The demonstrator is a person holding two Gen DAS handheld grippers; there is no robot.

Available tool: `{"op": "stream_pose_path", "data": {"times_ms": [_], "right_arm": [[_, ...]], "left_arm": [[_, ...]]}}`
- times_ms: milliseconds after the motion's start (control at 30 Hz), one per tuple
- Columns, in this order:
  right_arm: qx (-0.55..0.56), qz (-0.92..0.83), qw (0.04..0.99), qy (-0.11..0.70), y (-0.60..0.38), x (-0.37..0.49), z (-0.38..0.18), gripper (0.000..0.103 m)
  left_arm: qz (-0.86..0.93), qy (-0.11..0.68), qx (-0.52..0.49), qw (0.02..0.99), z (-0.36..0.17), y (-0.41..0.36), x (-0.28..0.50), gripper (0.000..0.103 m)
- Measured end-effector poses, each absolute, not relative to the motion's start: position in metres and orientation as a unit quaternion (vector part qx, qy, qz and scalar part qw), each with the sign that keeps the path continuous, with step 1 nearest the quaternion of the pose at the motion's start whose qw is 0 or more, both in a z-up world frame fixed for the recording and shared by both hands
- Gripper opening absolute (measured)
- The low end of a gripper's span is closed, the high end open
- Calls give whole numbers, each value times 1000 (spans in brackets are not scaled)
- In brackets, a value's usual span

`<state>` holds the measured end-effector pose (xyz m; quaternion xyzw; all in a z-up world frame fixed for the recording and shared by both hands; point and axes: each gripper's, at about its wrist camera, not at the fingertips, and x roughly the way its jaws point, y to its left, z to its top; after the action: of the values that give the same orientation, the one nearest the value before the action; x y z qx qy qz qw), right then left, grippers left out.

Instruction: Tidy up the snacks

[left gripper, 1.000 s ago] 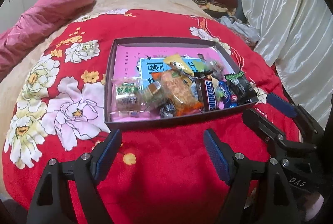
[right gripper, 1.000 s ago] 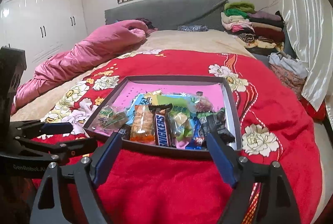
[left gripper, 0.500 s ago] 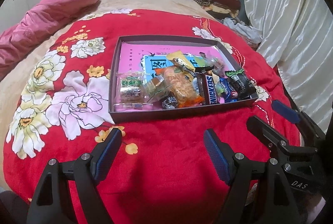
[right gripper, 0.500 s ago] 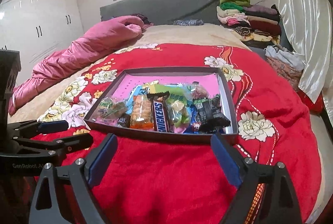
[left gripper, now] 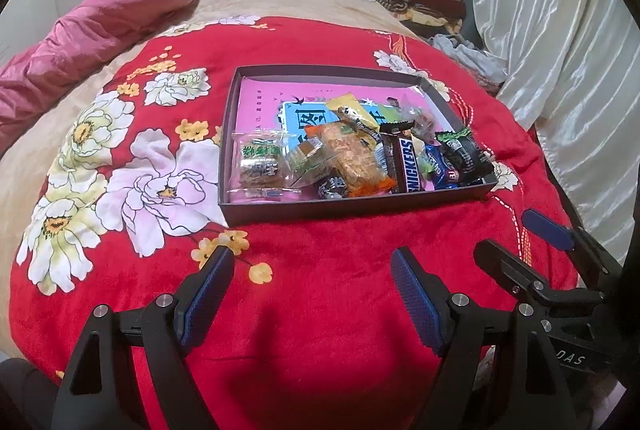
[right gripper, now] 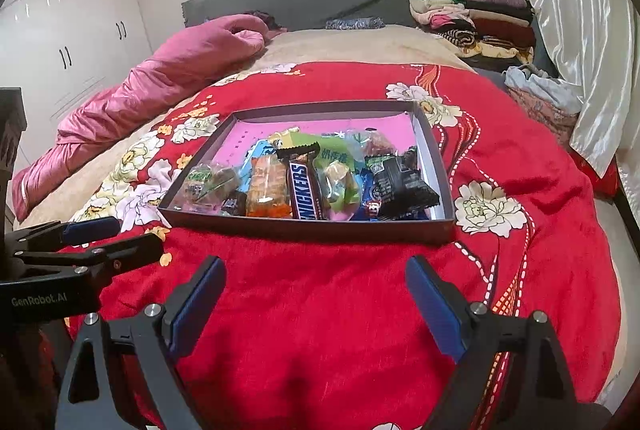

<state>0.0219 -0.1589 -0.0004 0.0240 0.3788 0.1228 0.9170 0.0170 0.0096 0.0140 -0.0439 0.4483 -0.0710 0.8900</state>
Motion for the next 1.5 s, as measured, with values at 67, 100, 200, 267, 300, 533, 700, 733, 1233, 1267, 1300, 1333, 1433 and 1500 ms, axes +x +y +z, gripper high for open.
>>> {"op": "stream_pose_path", "data": {"times_ms": [67,100,200,267,300,533,700,733,1233,1267,1300,1333,1433,1500], "right_arm": [[22,124,917,379,-158,22,-1,91],[22,124,917,380,-158,22,-1,91],[23,123,917,379,-158,22,-1,91],[24,122,917,379,-158,23,-1,91],[25,122,917,379,-158,23,-1,91],[25,121,917,379,-158,24,-2,91],[25,121,917,380,-158,24,-2,91],[25,121,917,380,-158,24,-3,91],[26,120,916,382,-160,25,-4,91],[26,120,916,382,-160,25,-5,91],[26,119,916,383,-161,25,-6,91],[27,119,916,383,-162,25,-6,91],[29,117,915,385,-164,25,-7,92],[30,117,915,385,-164,25,-7,92]], "left_arm": [[-71,450,-45,889,14,11,16,82],[-71,450,-45,889,14,11,16,82],[-71,450,-45,889,14,11,15,82],[-71,450,-44,889,13,11,15,82],[-71,450,-45,889,14,11,15,82],[-69,450,-44,890,14,11,14,82],[-67,452,-44,888,15,12,13,82],[-67,452,-45,888,15,12,13,82],[-65,454,-43,887,15,12,12,82],[-64,454,-42,888,15,12,12,82],[-63,454,-42,888,15,12,13,82],[-63,453,-43,888,15,12,12,82],[-62,453,-42,889,15,12,13,82],[-61,453,-41,888,15,12,13,82]]}}
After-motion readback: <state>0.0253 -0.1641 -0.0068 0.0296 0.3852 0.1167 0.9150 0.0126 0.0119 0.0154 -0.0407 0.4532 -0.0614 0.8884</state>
